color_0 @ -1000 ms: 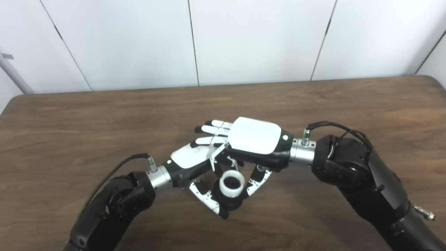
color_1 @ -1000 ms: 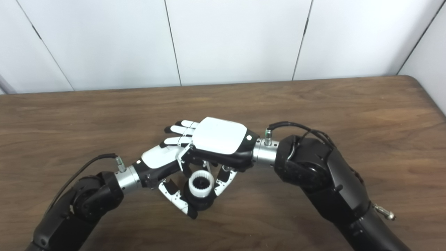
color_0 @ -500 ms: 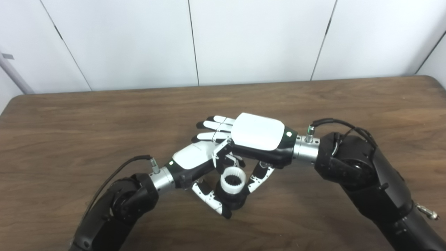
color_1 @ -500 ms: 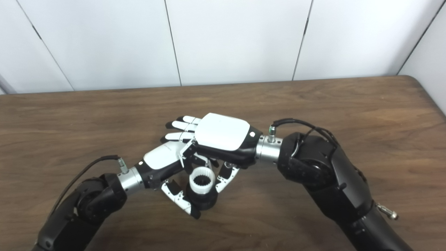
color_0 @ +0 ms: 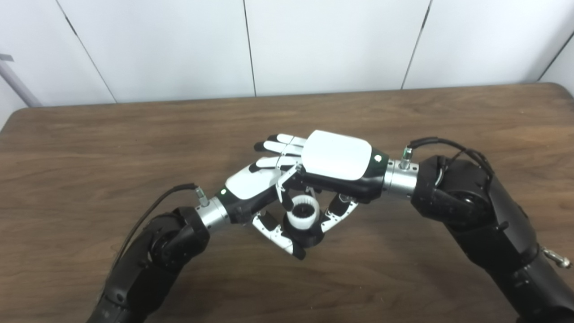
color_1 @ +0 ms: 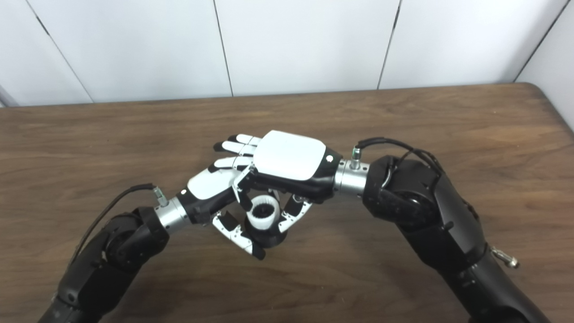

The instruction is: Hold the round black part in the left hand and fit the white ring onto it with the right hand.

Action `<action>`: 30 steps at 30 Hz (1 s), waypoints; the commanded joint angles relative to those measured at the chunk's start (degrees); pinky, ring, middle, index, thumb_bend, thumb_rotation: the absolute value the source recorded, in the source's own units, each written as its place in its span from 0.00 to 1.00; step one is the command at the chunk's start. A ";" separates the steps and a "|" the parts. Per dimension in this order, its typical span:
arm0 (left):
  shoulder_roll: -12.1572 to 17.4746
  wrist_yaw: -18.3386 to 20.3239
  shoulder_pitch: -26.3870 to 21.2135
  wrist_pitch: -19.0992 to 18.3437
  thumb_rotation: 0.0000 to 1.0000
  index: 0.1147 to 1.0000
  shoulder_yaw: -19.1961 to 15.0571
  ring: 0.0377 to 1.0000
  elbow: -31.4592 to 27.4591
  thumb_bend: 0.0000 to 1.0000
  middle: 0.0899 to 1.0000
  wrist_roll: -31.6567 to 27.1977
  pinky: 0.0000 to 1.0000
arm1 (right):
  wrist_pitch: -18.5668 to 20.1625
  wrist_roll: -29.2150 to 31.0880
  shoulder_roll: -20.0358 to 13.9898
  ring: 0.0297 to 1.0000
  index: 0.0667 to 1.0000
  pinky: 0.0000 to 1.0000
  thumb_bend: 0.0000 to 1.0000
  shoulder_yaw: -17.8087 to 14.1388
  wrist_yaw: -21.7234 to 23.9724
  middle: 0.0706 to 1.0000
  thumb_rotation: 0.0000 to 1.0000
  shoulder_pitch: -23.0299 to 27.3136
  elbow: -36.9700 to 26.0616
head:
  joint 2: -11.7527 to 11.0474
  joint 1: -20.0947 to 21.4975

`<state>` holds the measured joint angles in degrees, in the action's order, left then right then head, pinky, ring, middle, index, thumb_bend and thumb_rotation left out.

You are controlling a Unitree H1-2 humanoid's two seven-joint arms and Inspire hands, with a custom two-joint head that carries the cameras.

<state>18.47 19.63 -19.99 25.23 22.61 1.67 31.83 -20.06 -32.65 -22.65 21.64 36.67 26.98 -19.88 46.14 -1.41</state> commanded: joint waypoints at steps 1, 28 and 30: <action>-0.05 -1.24 -2.28 0.82 0.06 0.41 -1.01 0.95 -2.06 0.52 0.73 -0.92 1.00 | -0.83 0.73 -0.49 1.00 0.45 1.00 0.52 -1.03 -1.38 0.90 0.14 1.98 -1.59 | 0.06 -0.13; 0.11 -0.05 -2.46 0.10 0.06 0.43 -2.26 0.93 -2.26 0.52 0.73 -0.53 1.00 | 0.31 1.27 -2.31 1.00 0.72 1.00 1.00 -0.99 0.61 0.96 0.20 2.84 -3.34 | 0.47 -0.07; 0.09 -0.12 -2.53 0.20 0.06 0.42 -2.28 0.93 -2.21 0.52 0.73 -0.46 1.00 | 0.48 1.40 -2.29 1.00 0.72 1.00 1.00 -1.13 0.72 0.97 0.21 3.10 -3.49 | 0.44 0.17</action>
<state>18.26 20.58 -20.08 24.80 21.11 1.22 31.69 -19.86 -32.56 -24.79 21.63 38.12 27.05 -21.76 46.58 -1.23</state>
